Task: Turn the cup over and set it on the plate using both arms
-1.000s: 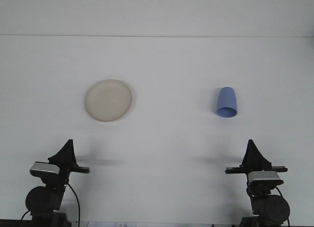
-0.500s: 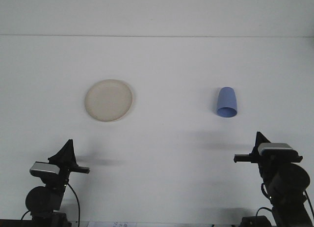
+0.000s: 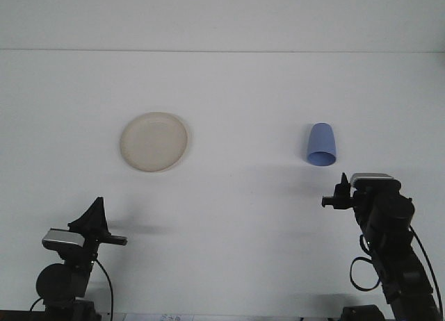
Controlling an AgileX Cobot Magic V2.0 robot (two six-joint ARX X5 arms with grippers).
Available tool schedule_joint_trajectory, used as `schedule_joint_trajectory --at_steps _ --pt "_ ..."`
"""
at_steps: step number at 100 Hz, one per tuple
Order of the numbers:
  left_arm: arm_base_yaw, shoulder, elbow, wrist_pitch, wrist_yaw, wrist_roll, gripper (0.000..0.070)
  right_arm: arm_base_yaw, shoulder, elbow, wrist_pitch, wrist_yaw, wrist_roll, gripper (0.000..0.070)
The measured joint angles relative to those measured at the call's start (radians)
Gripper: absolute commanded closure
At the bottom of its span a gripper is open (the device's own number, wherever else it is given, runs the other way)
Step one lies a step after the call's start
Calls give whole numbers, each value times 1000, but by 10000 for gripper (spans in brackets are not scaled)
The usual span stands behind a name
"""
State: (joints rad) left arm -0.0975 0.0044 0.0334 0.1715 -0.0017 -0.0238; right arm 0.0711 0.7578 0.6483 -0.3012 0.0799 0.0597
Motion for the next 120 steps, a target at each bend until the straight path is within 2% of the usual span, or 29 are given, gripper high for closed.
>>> schedule_joint_trajectory --at_steps 32,95,120 --pt "0 0 0 0 0 0 688 0 134 -220 372 0 7 324" --pt "0 0 0 0 0 0 688 -12 642 -224 1004 -9 -30 324" --pt "0 0 0 0 0 0 688 -79 796 -150 1048 -86 -30 324"
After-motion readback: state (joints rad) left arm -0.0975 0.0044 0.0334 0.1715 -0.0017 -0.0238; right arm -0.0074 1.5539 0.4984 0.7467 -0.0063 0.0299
